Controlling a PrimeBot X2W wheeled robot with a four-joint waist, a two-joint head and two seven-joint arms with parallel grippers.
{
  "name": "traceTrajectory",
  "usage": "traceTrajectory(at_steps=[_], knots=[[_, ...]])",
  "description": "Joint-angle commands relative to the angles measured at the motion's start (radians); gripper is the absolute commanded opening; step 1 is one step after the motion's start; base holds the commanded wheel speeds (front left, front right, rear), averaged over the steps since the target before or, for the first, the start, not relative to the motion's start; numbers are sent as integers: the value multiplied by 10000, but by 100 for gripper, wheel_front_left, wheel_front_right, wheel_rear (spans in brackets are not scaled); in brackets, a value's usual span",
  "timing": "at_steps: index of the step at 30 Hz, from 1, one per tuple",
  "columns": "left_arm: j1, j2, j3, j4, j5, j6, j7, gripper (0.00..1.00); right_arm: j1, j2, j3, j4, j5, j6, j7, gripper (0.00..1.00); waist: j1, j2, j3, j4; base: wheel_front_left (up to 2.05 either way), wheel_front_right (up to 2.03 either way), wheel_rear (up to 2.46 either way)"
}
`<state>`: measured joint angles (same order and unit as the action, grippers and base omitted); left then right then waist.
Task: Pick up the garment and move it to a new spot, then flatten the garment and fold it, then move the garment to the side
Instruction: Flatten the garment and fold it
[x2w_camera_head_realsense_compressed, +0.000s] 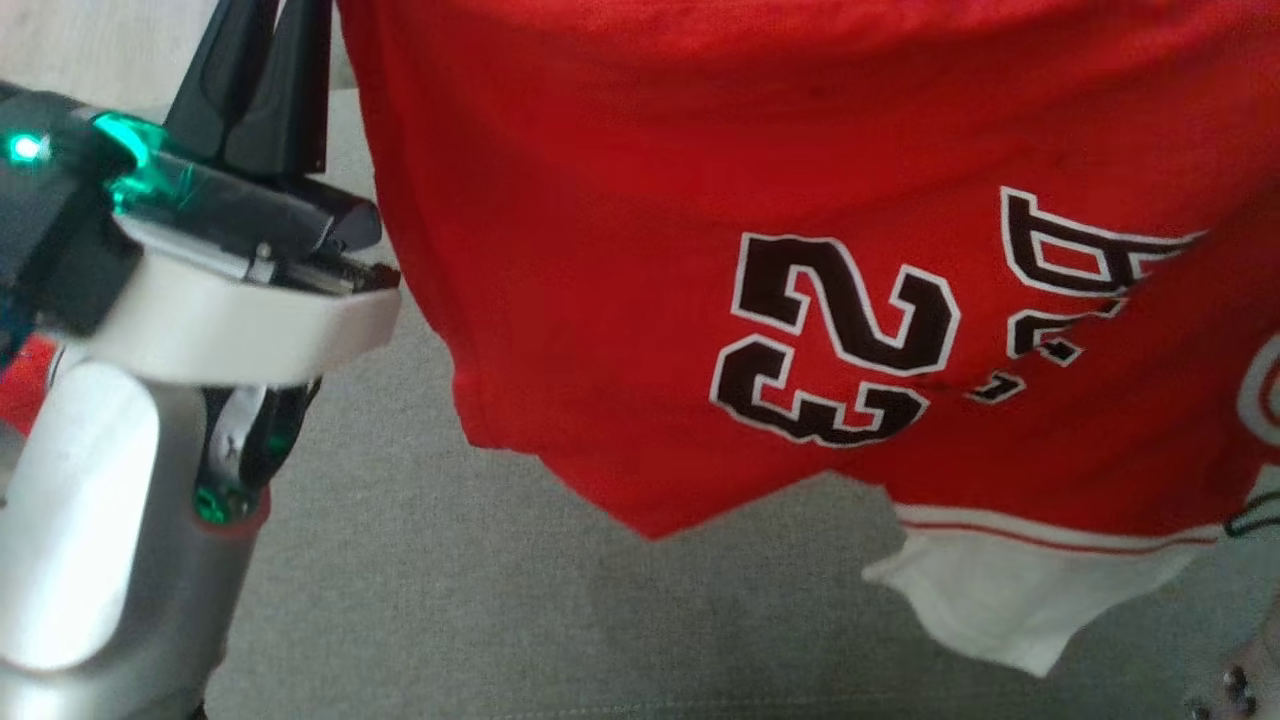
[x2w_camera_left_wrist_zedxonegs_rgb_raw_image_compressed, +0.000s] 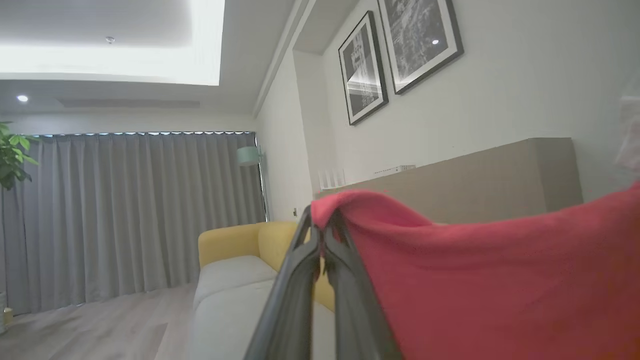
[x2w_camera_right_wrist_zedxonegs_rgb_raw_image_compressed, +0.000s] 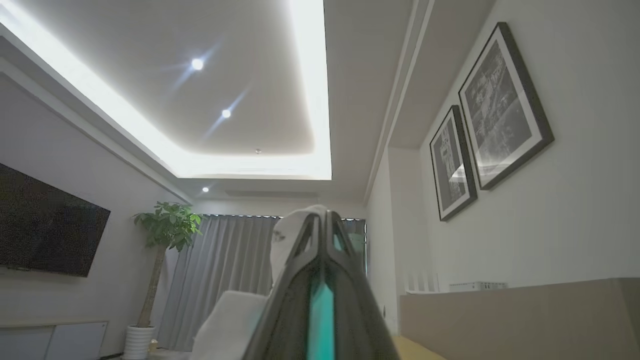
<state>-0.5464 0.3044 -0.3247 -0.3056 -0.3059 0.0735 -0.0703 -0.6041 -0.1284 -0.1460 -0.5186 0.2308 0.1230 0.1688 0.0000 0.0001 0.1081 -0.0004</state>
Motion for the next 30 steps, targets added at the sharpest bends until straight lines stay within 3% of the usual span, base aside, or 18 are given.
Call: traceTrajectory(at_steps=[1, 6, 12, 17, 18, 24, 25, 30], knots=[[-688, 216, 461, -64, -170, -31, 90, 0, -461, -6, 256, 76, 137, 77, 133, 0, 0, -1, 103, 12, 0, 0, 0], [-1876, -57, 433, 1314, -520, -358, -4, 0, -1700, -160, 576, 1697, 574, 77, 44, 0, 0, -1, 674, 105, 0, 0, 0], [-4519, -695, 355, 4446, -660, -902, -784, 0, -4515, -309, 1115, 4539, 860, 77, -821, 0, 0, -1, 1658, 278, 0, 0, 0], [-6631, -1217, 465, 7655, -716, -1142, -1476, 0, -6687, -125, 1467, 7781, 960, 77, -1812, 0, 0, -1, 2125, 287, 0, 0, 0], [-7227, -1414, 514, 8950, -769, -1220, -1641, 0, -7290, 14, 1669, 9155, 957, 77, -2184, 0, 0, -1, 2178, 246, 0, 0, 0], [-8228, -1676, 354, 12270, -693, -1382, -1761, 0, -8520, 514, 2467, 13047, 557, 77, -2207, 0, 0, -1, 2615, -32, 0, 0, 0], [-8228, -1676, 354, 12270, -693, -1382, -1761, 0, -8520, 514, 2467, 13047, 557, 77, -2207, 0, 0, -1, 2615, -32, 0, 0, 0], [-8255, -1898, 211, 14236, -829, -1602, -1707, 0, -8681, 754, 3005, 15300, 454, 77, -1970, 0, 0, -1, 3109, -143, 0, 0, 0]])
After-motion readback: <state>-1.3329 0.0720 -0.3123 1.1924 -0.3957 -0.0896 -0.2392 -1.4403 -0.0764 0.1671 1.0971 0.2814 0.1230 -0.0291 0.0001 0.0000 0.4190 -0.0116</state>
